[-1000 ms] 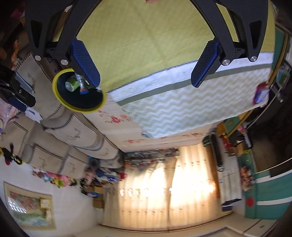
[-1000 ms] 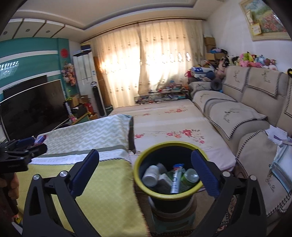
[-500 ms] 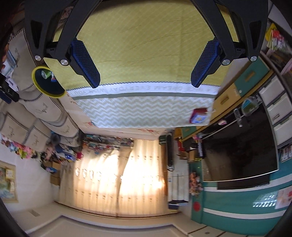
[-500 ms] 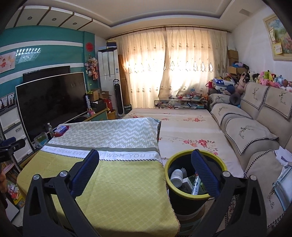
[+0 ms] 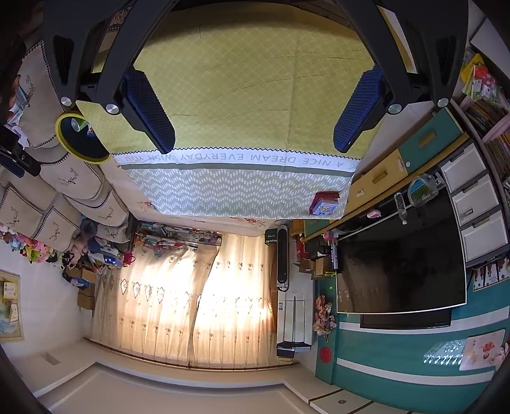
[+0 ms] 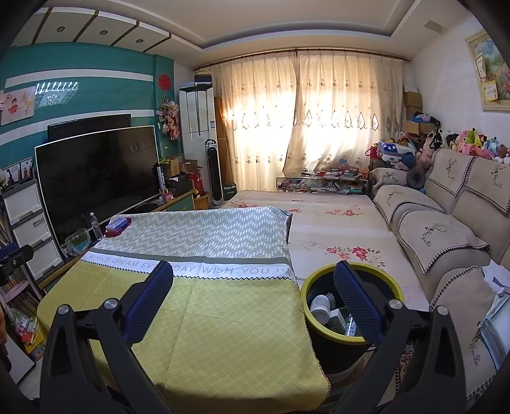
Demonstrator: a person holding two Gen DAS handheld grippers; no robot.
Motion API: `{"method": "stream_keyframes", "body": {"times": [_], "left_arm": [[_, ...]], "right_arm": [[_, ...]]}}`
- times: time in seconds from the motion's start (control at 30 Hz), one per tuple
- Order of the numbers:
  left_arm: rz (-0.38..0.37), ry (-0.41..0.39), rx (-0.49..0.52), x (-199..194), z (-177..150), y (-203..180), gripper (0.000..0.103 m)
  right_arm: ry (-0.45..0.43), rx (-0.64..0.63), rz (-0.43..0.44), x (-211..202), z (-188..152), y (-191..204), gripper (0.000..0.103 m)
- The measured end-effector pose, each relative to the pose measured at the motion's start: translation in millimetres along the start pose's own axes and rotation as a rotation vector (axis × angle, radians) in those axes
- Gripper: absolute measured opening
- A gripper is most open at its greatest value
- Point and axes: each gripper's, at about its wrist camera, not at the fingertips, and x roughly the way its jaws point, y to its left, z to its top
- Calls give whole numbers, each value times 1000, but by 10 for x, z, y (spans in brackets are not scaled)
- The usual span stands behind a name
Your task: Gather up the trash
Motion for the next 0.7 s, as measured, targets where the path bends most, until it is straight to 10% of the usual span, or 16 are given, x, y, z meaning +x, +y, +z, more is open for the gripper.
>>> {"method": "stream_keyframes", "body": {"times": [0.7], "left_arm": [[22,4,2,123,21,-26,98]], "right_arm": [[29,0,-4,168,-45,13,96]]}}
